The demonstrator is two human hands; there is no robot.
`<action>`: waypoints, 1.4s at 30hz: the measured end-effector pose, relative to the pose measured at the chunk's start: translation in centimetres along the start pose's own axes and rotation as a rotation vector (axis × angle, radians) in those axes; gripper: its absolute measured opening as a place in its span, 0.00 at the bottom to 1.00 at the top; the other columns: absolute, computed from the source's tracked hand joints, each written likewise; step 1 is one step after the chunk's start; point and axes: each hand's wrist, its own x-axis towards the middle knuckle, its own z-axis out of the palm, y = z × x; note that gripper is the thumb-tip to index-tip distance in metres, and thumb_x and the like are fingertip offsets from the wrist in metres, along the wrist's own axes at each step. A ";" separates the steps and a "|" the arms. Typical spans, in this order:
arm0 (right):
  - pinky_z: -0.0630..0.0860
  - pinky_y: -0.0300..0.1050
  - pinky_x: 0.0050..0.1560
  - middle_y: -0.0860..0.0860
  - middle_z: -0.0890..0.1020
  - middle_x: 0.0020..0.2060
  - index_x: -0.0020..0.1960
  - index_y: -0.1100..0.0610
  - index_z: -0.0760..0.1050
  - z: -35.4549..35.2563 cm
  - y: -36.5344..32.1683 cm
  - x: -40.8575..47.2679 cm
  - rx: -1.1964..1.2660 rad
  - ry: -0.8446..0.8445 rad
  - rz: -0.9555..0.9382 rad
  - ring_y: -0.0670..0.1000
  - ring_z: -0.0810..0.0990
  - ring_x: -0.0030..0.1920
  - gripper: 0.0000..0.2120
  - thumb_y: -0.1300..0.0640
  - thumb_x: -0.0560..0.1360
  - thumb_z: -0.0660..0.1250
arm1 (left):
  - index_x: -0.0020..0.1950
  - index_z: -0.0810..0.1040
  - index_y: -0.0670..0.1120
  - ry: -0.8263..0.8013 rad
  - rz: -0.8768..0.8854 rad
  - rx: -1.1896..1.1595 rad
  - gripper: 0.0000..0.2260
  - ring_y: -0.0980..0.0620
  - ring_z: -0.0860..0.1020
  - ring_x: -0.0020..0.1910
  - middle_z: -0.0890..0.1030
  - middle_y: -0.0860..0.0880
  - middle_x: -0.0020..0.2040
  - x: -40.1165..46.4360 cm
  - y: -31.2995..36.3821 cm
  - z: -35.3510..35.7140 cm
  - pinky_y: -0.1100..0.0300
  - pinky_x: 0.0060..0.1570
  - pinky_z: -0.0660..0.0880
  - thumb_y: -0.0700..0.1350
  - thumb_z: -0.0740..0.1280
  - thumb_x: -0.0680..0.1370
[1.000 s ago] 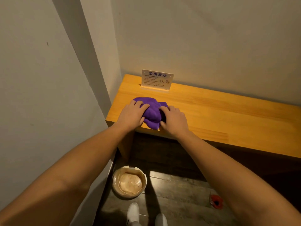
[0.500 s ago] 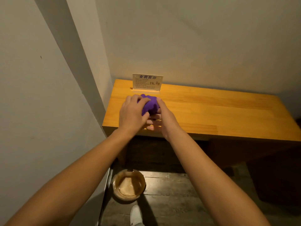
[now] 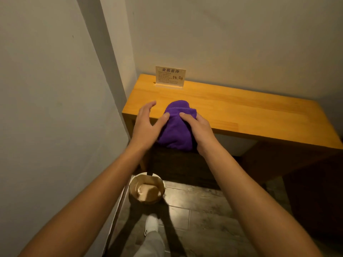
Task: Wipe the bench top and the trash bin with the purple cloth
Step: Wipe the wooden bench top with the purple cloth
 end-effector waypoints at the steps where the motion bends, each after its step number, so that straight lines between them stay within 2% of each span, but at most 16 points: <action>1: 0.81 0.46 0.50 0.45 0.88 0.50 0.53 0.42 0.85 -0.6 0.1 -1.2 -0.026 -0.053 -0.021 0.48 0.87 0.50 0.10 0.42 0.72 0.76 | 0.76 0.66 0.56 -0.087 -0.059 -0.074 0.29 0.59 0.68 0.69 0.70 0.56 0.72 -0.6 0.5 -0.2 0.61 0.63 0.68 0.62 0.69 0.77; 3: 0.80 0.45 0.50 0.45 0.88 0.50 0.50 0.41 0.86 -1.8 0.4 -3.3 -0.056 -0.132 -0.050 0.46 0.87 0.50 0.08 0.41 0.72 0.76 | 0.73 0.70 0.57 -0.243 -0.128 -0.267 0.28 0.59 0.73 0.67 0.75 0.58 0.68 -2.5 1.4 -0.1 0.64 0.60 0.73 0.63 0.70 0.75; 5: 0.80 0.45 0.50 0.46 0.88 0.51 0.51 0.44 0.86 -2.8 0.9 -5.2 -0.064 -0.164 -0.068 0.46 0.86 0.51 0.10 0.41 0.73 0.75 | 0.67 0.77 0.55 -0.350 -0.167 -0.428 0.22 0.53 0.79 0.63 0.82 0.54 0.62 -4.8 1.5 0.2 0.59 0.58 0.78 0.60 0.71 0.75; 9: 0.78 0.41 0.47 0.46 0.86 0.51 0.58 0.50 0.81 -3.8 2.4 -7.5 -0.184 -0.074 -0.155 0.46 0.85 0.50 0.17 0.41 0.74 0.75 | 0.67 0.77 0.49 -0.309 -0.201 -0.458 0.20 0.53 0.82 0.59 0.84 0.50 0.59 -8.7 1.1 1.4 0.56 0.56 0.80 0.51 0.74 0.77; 13: 0.72 0.35 0.49 0.45 0.79 0.60 0.67 0.49 0.72 -4.5 5.4 -9.2 -0.399 0.161 -0.287 0.42 0.77 0.57 0.27 0.40 0.73 0.75 | 0.64 0.78 0.48 -0.213 -0.244 -0.337 0.19 0.55 0.83 0.53 0.84 0.52 0.55 -10.3 -0.2 3.0 0.61 0.48 0.80 0.50 0.75 0.75; 15: 0.70 0.33 0.56 0.46 0.74 0.68 0.73 0.45 0.67 -5.2 7.7 -10.2 -0.510 0.145 -0.393 0.43 0.73 0.64 0.32 0.41 0.73 0.75 | 0.61 0.78 0.51 -0.187 -0.251 -0.186 0.18 0.56 0.82 0.52 0.83 0.54 0.53 -10.8 -1.2 4.0 0.59 0.49 0.81 0.52 0.76 0.74; 18: 0.72 0.48 0.69 0.46 0.67 0.76 0.78 0.43 0.61 -5.5 12.0 -11.4 -0.725 -0.008 -0.364 0.48 0.67 0.73 0.42 0.44 0.70 0.77 | 0.57 0.76 0.54 -0.173 -0.257 0.034 0.18 0.55 0.81 0.49 0.82 0.55 0.50 -11.6 -3.2 5.4 0.54 0.50 0.82 0.54 0.77 0.72; 20: 0.71 0.54 0.71 0.48 0.62 0.79 0.80 0.44 0.57 -4.9 14.7 -12.0 -0.788 -0.024 -0.282 0.52 0.64 0.76 0.48 0.45 0.68 0.79 | 0.56 0.76 0.54 -0.198 -0.281 0.088 0.17 0.54 0.81 0.48 0.81 0.55 0.49 -12.3 -4.2 6.4 0.52 0.49 0.83 0.55 0.77 0.72; 24: 0.75 0.56 0.68 0.49 0.64 0.78 0.81 0.46 0.55 -3.4 18.6 -12.0 -0.732 0.061 -0.196 0.54 0.67 0.75 0.50 0.47 0.68 0.80 | 0.55 0.76 0.52 -0.219 -0.350 0.160 0.16 0.54 0.80 0.46 0.81 0.54 0.47 -15.1 -5.9 8.5 0.56 0.45 0.82 0.56 0.75 0.73; 27: 0.78 0.47 0.57 0.50 0.70 0.74 0.80 0.45 0.57 -3.7 21.4 -10.6 -0.830 0.078 -0.165 0.53 0.75 0.68 0.46 0.51 0.70 0.80 | 0.52 0.76 0.51 -0.228 -0.372 0.191 0.13 0.56 0.80 0.44 0.80 0.54 0.45 -15.7 -7.5 9.6 0.60 0.44 0.80 0.56 0.74 0.75; 29: 0.77 0.44 0.51 0.48 0.78 0.65 0.78 0.45 0.61 -4.8 23.3 -9.1 -0.810 0.113 -0.157 0.50 0.79 0.59 0.40 0.54 0.73 0.77 | 0.51 0.79 0.49 -0.298 -0.342 0.099 0.12 0.57 0.81 0.44 0.82 0.54 0.43 -15.5 -9.5 9.8 0.62 0.42 0.78 0.57 0.71 0.77; 32: 0.74 0.45 0.54 0.41 0.79 0.55 0.76 0.45 0.65 -7.5 27.8 -6.2 -0.671 0.122 -0.045 0.45 0.77 0.52 0.33 0.55 0.76 0.74 | 0.57 0.81 0.53 -0.299 -0.223 0.156 0.09 0.64 0.80 0.44 0.82 0.60 0.44 -15.7 -15.1 10.8 0.70 0.41 0.75 0.54 0.66 0.80; 33: 0.74 0.47 0.55 0.42 0.78 0.55 0.77 0.46 0.65 -8.3 29.7 -5.4 -0.645 0.115 0.003 0.45 0.76 0.52 0.32 0.55 0.76 0.73 | 0.59 0.80 0.53 -0.263 -0.220 0.243 0.09 0.63 0.79 0.45 0.81 0.61 0.47 -16.0 -17.9 11.2 0.67 0.42 0.76 0.52 0.66 0.81; 35: 0.77 0.51 0.57 0.44 0.79 0.56 0.78 0.47 0.65 -9.3 33.8 -3.9 -0.611 0.132 0.067 0.48 0.78 0.53 0.31 0.56 0.77 0.72 | 0.62 0.80 0.51 -0.229 -0.248 0.451 0.11 0.56 0.79 0.50 0.81 0.55 0.53 -16.6 -24.3 11.9 0.54 0.51 0.79 0.49 0.66 0.81; 37: 0.77 0.52 0.59 0.48 0.80 0.59 0.78 0.48 0.65 -10.2 38.2 -1.9 -0.569 0.192 0.103 0.52 0.79 0.57 0.31 0.56 0.78 0.71 | 0.62 0.81 0.49 -0.320 -0.227 0.620 0.11 0.45 0.79 0.57 0.81 0.47 0.59 -17.0 -31.2 13.1 0.48 0.57 0.78 0.46 0.67 0.80; 42: 0.74 0.48 0.60 0.51 0.80 0.64 0.79 0.50 0.66 -12.3 50.8 5.2 -0.428 0.284 0.168 0.54 0.79 0.62 0.31 0.57 0.79 0.71 | 0.65 0.80 0.48 -0.575 -0.118 0.885 0.15 0.44 0.73 0.66 0.79 0.46 0.65 -16.6 -47.0 18.1 0.46 0.63 0.72 0.51 0.68 0.80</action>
